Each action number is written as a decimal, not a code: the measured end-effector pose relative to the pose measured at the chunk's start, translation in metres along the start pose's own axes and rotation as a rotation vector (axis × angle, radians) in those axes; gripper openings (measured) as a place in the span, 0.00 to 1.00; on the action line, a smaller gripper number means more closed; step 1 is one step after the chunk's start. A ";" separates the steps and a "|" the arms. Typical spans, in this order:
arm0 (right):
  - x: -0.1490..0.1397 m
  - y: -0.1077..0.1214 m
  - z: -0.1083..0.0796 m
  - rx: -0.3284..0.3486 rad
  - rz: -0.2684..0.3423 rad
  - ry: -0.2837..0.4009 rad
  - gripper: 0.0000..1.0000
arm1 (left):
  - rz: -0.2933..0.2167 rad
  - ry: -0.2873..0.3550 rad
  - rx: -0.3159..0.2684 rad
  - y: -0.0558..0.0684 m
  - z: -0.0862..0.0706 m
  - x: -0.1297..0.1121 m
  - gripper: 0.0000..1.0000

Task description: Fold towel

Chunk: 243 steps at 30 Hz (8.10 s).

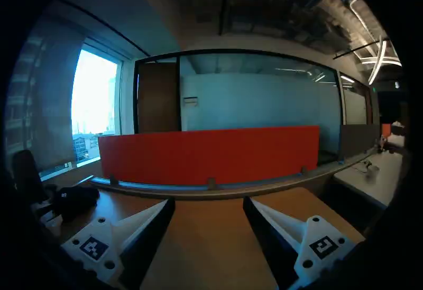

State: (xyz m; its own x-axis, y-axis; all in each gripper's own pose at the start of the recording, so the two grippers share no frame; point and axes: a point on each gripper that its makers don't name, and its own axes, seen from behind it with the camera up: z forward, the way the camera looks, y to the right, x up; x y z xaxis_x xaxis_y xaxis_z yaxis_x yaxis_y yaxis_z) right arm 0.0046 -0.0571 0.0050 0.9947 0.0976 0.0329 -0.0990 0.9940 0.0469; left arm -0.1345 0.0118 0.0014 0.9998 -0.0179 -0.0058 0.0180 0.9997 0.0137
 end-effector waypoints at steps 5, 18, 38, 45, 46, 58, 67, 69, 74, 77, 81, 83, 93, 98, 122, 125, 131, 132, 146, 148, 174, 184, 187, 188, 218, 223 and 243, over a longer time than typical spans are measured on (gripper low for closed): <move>-0.010 -0.001 -0.001 0.006 0.000 0.014 0.99 | -0.004 0.014 -0.005 0.006 0.001 -0.019 0.92; -0.030 0.005 -0.004 0.008 -0.006 0.037 0.99 | -0.004 0.039 -0.005 0.014 0.000 -0.052 0.92; -0.041 0.014 -0.004 -0.002 -0.016 0.036 0.99 | -0.035 0.034 0.008 0.004 0.004 -0.069 0.93; -0.042 0.016 -0.005 -0.003 -0.024 0.028 1.00 | -0.038 0.033 0.012 0.002 0.004 -0.070 0.92; -0.042 0.016 -0.005 -0.002 -0.024 0.027 0.99 | -0.039 0.033 0.012 0.002 0.004 -0.070 0.92; -0.039 0.019 -0.005 -0.007 -0.060 0.044 0.99 | -0.040 0.031 0.014 0.003 0.005 -0.072 0.93; -0.030 0.031 -0.006 -0.035 -0.089 0.086 1.00 | -0.040 0.031 0.014 0.004 0.005 -0.073 0.93; -0.031 0.034 -0.006 -0.042 -0.093 0.090 1.00 | -0.040 0.031 0.014 0.005 0.005 -0.073 0.93; -0.042 0.043 -0.004 -0.051 -0.081 0.081 1.00 | -0.041 0.032 0.014 0.005 0.005 -0.074 0.93; -0.046 0.047 -0.002 -0.050 -0.069 0.089 1.00 | -0.040 0.032 0.014 0.005 0.005 -0.075 0.93; -0.052 0.049 -0.001 -0.038 -0.059 0.109 1.00 | -0.041 0.032 0.014 0.005 0.006 -0.075 0.93; -0.056 0.049 0.000 -0.032 -0.052 0.113 1.00 | -0.041 0.032 0.014 0.005 0.005 -0.076 0.93; -0.081 0.060 0.004 -0.039 -0.056 0.135 0.99 | -0.041 0.032 0.014 0.007 0.006 -0.076 0.93; -0.100 0.066 0.005 -0.043 -0.037 0.126 1.00 | -0.041 0.032 0.015 0.006 0.006 -0.076 0.93; -0.168 0.090 0.009 -0.037 0.000 0.113 0.99 | -0.041 0.032 0.015 0.006 0.006 -0.076 0.93; -0.174 0.091 0.009 -0.040 -0.006 0.107 0.99 | -0.041 0.032 0.015 0.006 0.006 -0.076 0.93; -0.182 0.091 0.007 -0.042 -0.019 0.096 0.99 | -0.041 0.032 0.015 0.006 0.006 -0.076 0.93; -0.183 0.091 0.007 -0.042 -0.019 0.094 0.99 | -0.041 0.032 0.015 0.006 0.006 -0.076 0.93; -0.193 0.089 0.008 -0.036 -0.040 0.080 0.99 | -0.041 0.032 0.015 0.006 0.006 -0.077 0.93; -0.193 0.089 0.009 -0.034 -0.041 0.078 0.99 | -0.041 0.032 0.015 0.006 0.006 -0.077 0.93; -0.193 0.085 0.010 -0.033 -0.053 0.078 0.99 | -0.041 0.032 0.015 0.006 0.006 -0.077 0.93; -0.194 0.085 0.011 -0.032 -0.051 0.077 1.00 | -0.041 0.032 0.015 0.006 0.006 -0.076 0.93; -0.194 0.085 0.011 -0.032 -0.051 0.077 0.99 | -0.041 0.032 0.015 0.006 0.006 -0.076 0.93; -0.194 0.085 0.011 -0.031 -0.051 0.077 0.99 | -0.041 0.032 0.015 0.006 0.006 -0.076 0.93; -0.194 0.085 0.011 -0.032 -0.050 0.077 0.99 | -0.041 0.031 0.015 0.005 0.004 -0.074 0.93; -0.194 0.085 0.011 -0.032 -0.050 0.077 0.99 | -0.041 0.031 0.014 0.005 0.004 -0.072 0.93; -0.196 0.086 0.011 -0.032 -0.049 0.077 0.99 | -0.041 0.031 0.014 0.004 0.004 -0.073 0.93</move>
State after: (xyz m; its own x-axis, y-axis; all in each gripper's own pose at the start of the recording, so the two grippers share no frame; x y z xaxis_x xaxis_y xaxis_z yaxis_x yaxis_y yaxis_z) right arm -0.1996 0.0086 0.0131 0.9977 0.0511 -0.0455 -0.0505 0.9986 0.0144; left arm -0.2072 0.0169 0.0060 0.9976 -0.0587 -0.0374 0.0598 0.9978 0.0273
